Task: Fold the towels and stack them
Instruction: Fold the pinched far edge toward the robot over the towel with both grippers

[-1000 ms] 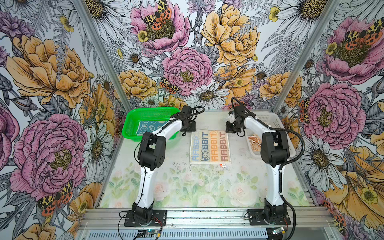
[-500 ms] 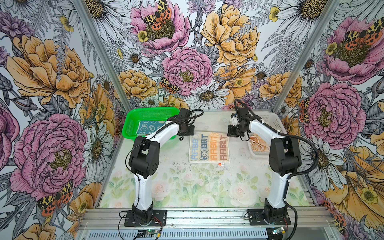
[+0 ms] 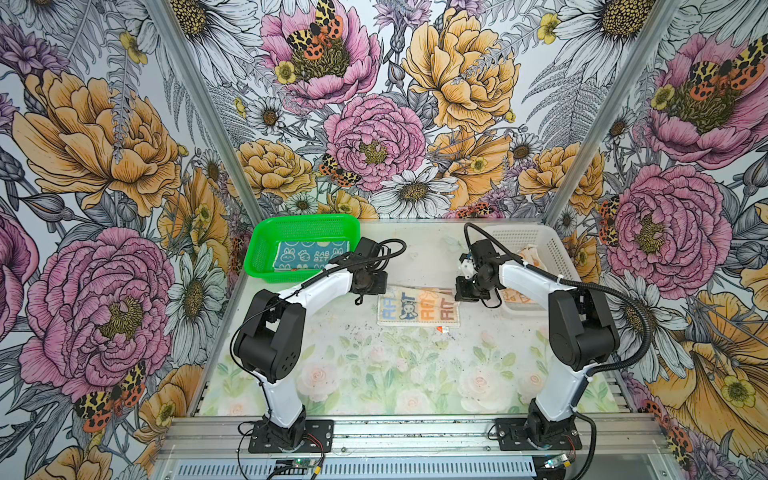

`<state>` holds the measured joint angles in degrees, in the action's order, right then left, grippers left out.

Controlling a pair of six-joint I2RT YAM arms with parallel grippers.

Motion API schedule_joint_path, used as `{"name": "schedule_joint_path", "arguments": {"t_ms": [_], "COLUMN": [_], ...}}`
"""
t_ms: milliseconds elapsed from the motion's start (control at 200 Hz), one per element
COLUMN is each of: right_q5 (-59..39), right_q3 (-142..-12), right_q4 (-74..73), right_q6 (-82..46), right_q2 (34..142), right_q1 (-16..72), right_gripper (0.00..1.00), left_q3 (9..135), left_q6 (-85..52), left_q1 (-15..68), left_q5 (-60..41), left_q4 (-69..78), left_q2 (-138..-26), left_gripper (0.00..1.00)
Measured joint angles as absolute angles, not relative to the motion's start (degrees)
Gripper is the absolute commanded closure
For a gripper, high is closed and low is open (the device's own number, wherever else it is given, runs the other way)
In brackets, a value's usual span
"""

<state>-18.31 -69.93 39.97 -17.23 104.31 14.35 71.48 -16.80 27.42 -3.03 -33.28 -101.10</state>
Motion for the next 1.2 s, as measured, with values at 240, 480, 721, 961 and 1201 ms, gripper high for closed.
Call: {"name": "schedule_joint_path", "arguments": {"t_ms": [240, 480, 721, 961, 1201], "right_q5": [-18.3, -18.3, -18.3, -17.8, -17.2], "right_q3": [-68.6, -68.3, -65.1, -64.2, -64.2], "right_q4": [38.8, 38.2, 37.7, 37.1, 37.0], "right_q6": [-18.3, -18.6, -18.6, -18.6, -18.6], "right_q2": [103.5, 100.6, 100.6, 100.9, 101.3], "right_q1": [14.4, 14.5, 14.9, 15.0, 15.0], "right_gripper": [1.00, 1.00, 1.00, 1.00, 1.00], "left_q3": [67.3, 65.5, 61.6, 61.0, 60.7], "left_q6": [-18.7, -20.3, -21.4, -22.6, -22.7], "left_q1": [28.0, 28.1, 28.6, 28.8, 29.3], "left_q5": [-3.4, -3.4, -4.0, -4.3, -4.3], "left_q4": [-31.4, -30.2, -27.8, -26.6, -26.5], "left_q2": [-100.1, -98.2, -97.8, -97.9, -97.9], "left_gripper": [1.00, 1.00, 1.00, 1.00, 1.00]}}
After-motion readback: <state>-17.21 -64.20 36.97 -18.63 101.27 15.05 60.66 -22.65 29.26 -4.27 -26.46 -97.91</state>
